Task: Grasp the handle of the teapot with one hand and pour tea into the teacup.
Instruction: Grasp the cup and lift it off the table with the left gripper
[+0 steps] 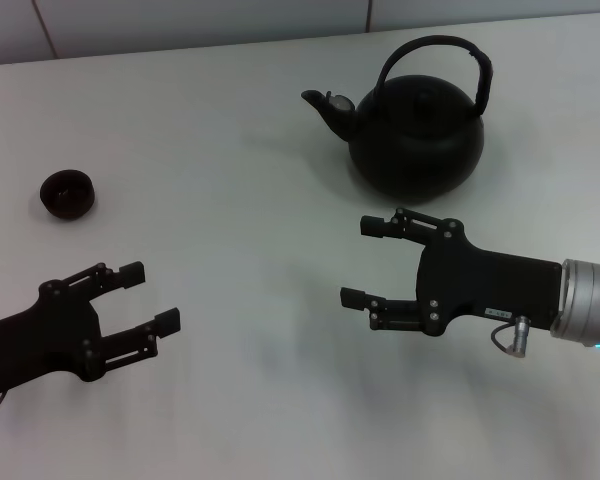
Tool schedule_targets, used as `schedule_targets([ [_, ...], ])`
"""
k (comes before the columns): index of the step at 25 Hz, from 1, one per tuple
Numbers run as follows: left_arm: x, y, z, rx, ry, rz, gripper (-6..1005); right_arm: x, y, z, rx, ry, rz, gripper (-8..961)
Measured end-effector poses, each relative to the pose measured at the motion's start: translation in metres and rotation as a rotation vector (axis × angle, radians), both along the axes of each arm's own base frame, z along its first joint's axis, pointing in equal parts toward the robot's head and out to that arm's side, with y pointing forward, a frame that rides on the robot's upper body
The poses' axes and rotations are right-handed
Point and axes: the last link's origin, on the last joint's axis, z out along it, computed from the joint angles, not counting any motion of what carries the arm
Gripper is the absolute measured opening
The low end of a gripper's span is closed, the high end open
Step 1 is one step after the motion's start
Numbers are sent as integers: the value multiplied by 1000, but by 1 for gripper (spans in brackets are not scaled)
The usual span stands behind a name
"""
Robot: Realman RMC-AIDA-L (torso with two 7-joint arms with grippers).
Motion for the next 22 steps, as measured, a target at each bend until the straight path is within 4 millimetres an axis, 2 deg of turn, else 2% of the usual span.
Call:
schedule_targets([
  [9, -2, 1, -4, 131, -41, -21, 800, 0, 1, 0, 3, -1, 3, 827],
  [14, 6, -3, 4, 208, -81, -135, 800, 0, 0, 1, 4, 2, 3, 827],
  [22, 4, 2, 7, 250, -88, -105, 800, -1, 1, 1, 7, 6, 0, 828],
])
